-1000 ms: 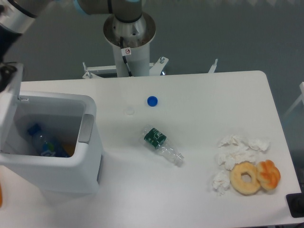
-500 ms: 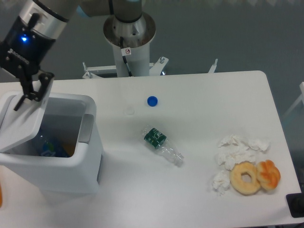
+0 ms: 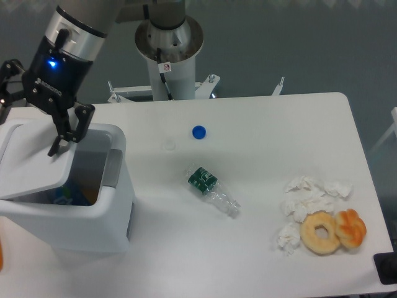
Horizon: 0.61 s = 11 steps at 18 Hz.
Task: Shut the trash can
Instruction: 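Push the raised trash can lid forward with the gripper, then press the lid down onto the trash can rim with the gripper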
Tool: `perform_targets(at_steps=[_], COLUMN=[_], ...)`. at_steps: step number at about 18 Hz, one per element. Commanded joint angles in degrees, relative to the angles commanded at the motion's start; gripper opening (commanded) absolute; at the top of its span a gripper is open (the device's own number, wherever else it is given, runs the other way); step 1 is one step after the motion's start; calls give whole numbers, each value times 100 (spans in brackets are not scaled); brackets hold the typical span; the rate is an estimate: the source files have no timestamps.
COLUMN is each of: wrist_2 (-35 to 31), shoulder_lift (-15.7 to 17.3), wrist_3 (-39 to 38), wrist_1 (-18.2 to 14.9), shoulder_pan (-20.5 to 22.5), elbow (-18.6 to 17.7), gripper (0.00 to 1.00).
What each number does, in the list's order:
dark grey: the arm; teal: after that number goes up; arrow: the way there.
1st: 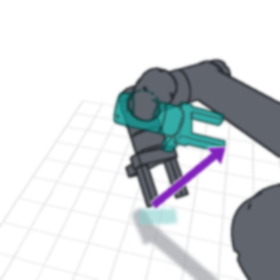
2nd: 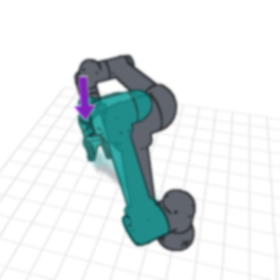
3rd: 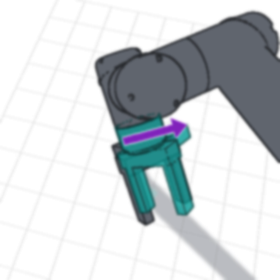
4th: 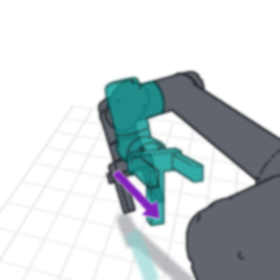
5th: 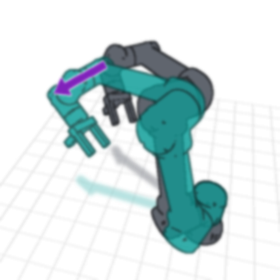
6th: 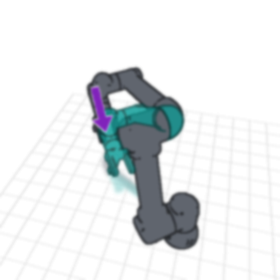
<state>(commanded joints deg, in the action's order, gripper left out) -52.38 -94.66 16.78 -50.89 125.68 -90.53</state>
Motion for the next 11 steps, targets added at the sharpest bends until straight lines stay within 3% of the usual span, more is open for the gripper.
perform_targets(at_steps=[11], wrist_2=[-26], shoulder_lift=[-18], wrist_3=[650], wrist_1=[-44], shoulder_pan=[132], elbow=[-210], gripper=[100])
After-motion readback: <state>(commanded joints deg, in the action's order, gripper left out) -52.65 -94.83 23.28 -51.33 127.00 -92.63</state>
